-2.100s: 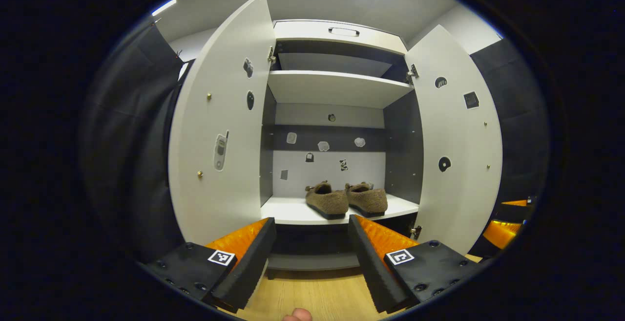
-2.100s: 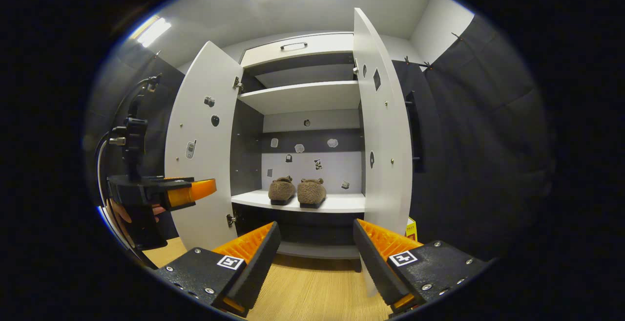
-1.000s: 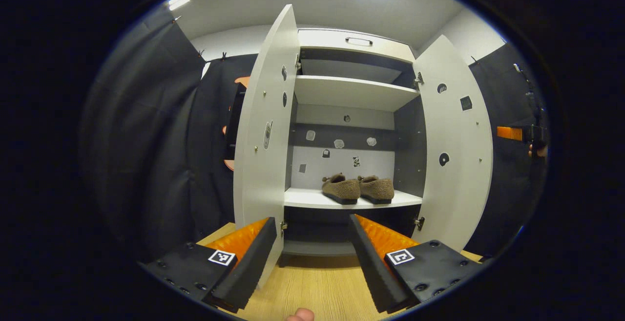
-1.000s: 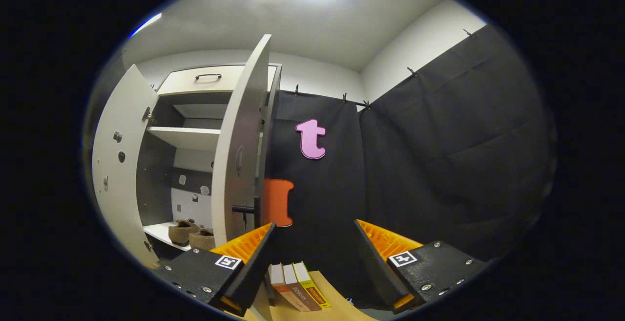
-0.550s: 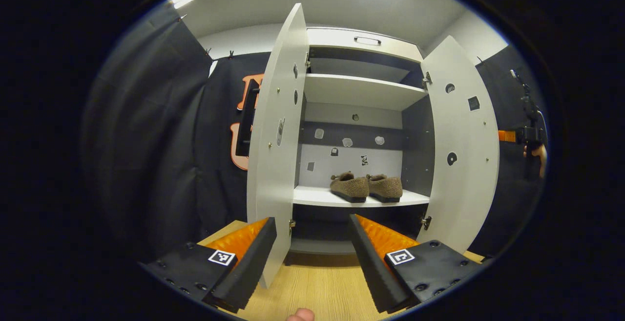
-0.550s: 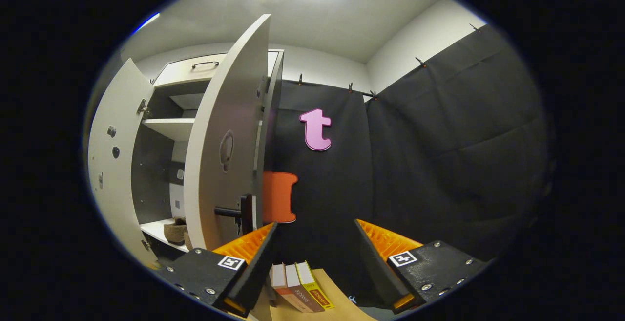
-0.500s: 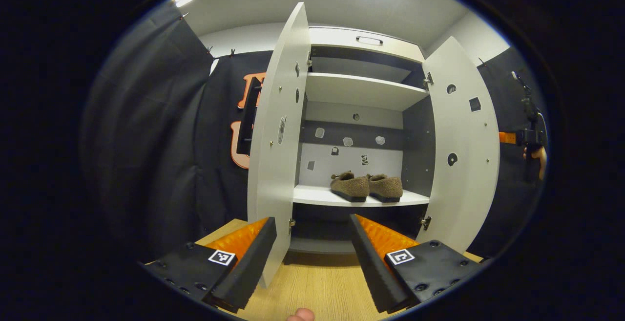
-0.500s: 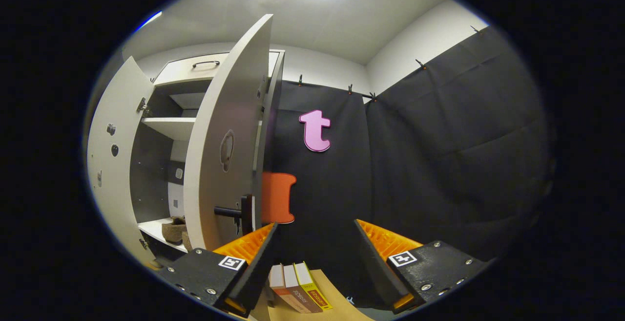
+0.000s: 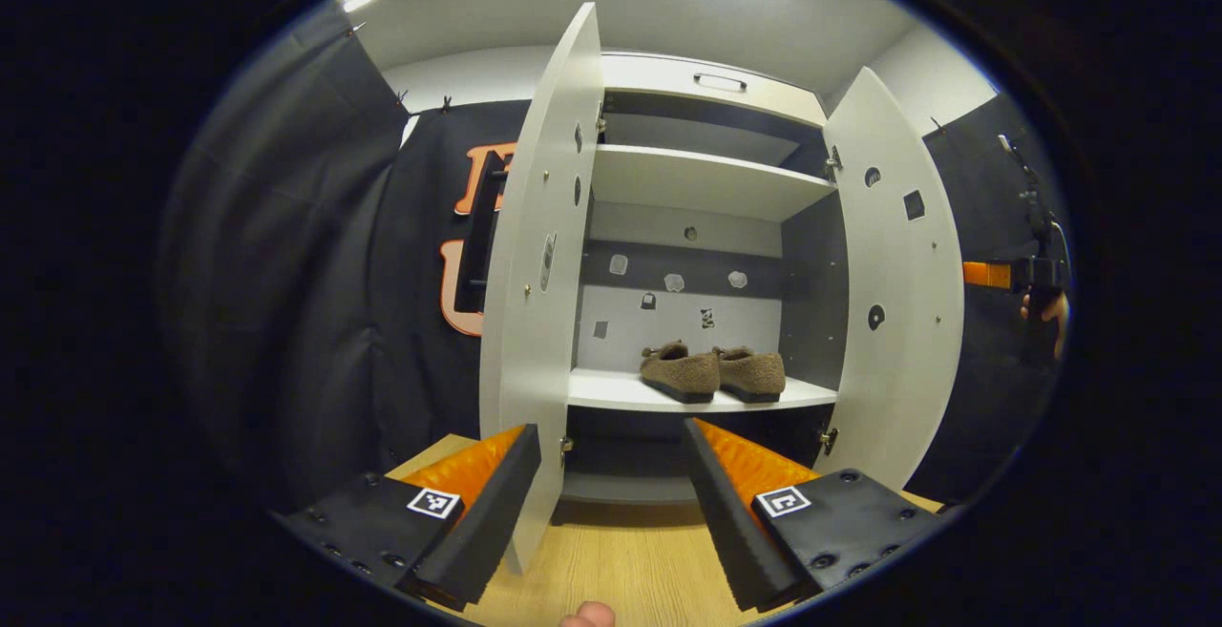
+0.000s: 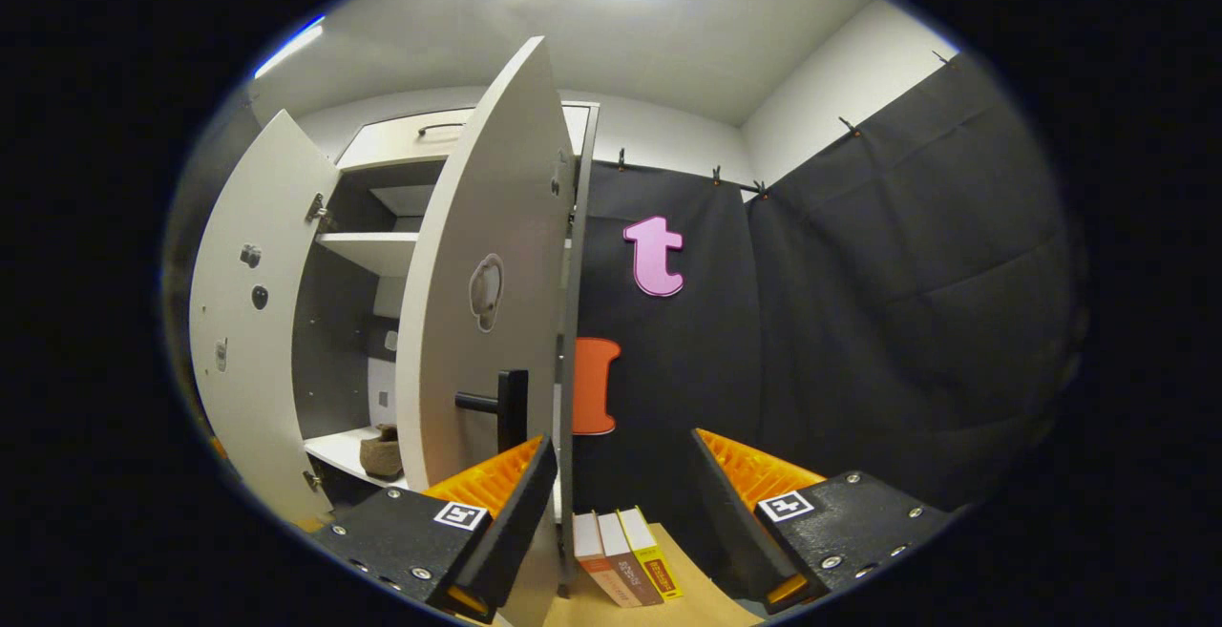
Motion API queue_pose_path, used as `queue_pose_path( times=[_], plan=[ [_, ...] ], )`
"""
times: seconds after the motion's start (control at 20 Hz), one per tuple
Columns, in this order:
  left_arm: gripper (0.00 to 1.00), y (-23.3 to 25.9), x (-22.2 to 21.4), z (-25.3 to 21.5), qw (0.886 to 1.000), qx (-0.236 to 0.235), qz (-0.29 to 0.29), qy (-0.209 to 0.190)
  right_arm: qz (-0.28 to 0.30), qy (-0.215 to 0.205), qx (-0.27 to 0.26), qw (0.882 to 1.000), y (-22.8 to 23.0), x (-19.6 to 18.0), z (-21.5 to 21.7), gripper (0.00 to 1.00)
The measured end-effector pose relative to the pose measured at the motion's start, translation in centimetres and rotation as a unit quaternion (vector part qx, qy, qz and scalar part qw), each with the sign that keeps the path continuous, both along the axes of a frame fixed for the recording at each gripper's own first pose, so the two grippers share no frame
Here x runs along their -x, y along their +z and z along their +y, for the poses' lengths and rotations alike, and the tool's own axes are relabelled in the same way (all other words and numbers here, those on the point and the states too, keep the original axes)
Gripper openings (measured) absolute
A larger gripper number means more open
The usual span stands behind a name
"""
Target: Grab one shoe with the right hand and put it into the shoe cabinet, grab the other shoe with the left hand and put it into the shoe cabinet; then close the right door with the right hand and the left door with the left hand.
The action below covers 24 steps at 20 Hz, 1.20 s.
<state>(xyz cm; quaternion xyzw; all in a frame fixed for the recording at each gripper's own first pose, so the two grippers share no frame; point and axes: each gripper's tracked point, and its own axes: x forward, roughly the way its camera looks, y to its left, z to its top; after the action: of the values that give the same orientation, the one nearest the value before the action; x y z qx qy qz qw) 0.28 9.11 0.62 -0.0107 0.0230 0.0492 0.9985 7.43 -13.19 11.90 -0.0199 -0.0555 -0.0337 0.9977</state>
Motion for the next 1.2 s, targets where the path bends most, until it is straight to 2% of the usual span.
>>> queue_pose_path(
  times=[0.45, 0.55, 0.6, 0.65, 0.7, 0.75, 0.9, 1.2],
  plan=[
    [0.96, 0.1, 0.0, 0.7, 1.0, 0.006, -0.008, 0.0, -0.005, 0.088, -0.028, 0.996, 0.0, -2.5, 9.4, 0.88],
    [0.96, 0.1, 0.2, 0.8, 1.0, 0.008, -0.009, 0.001, -0.004, 0.1, -0.037, 0.994, 0.0, -3.4, 10.9, 0.9],
    [0.96, 0.3, 0.2, 0.7, 1.0, 0.007, -0.01, 0.001, -0.003, 0.106, -0.039, 0.994, 0.1, -3.9, 11.6, 0.84],
    [0.96, 0.3, 0.3, 0.7, 1.0, 0.005, -0.011, 0.0, 0.001, 0.112, -0.04, 0.993, -0.1, -4.1, 12.1, 0.84],
    [0.96, 0.4, 0.4, 0.7, 1.0, 0.003, -0.012, 0.0, 0.005, 0.116, -0.04, 0.992, -0.4, -4.3, 12.6, 0.96],
    [0.96, 0.5, 0.4, 0.7, 1.0, 0.001, -0.013, 0.0, 0.01, 0.119, -0.038, 0.992, -0.7, -4.7, 13.3, 0.91],
    [0.96, 0.7, 0.3, 0.7, 1.0, -0.001, -0.015, -0.002, 0.021, 0.131, -0.028, 0.991, -1.9, -5.4, 15.1, 0.91],
    [0.97, 0.5, 0.4, 0.1, 1.0, -0.003, -0.011, -0.01, 0.047, 0.127, -0.009, 0.991, -3.8, -7.2, 16.8, 0.92]
  ],
)
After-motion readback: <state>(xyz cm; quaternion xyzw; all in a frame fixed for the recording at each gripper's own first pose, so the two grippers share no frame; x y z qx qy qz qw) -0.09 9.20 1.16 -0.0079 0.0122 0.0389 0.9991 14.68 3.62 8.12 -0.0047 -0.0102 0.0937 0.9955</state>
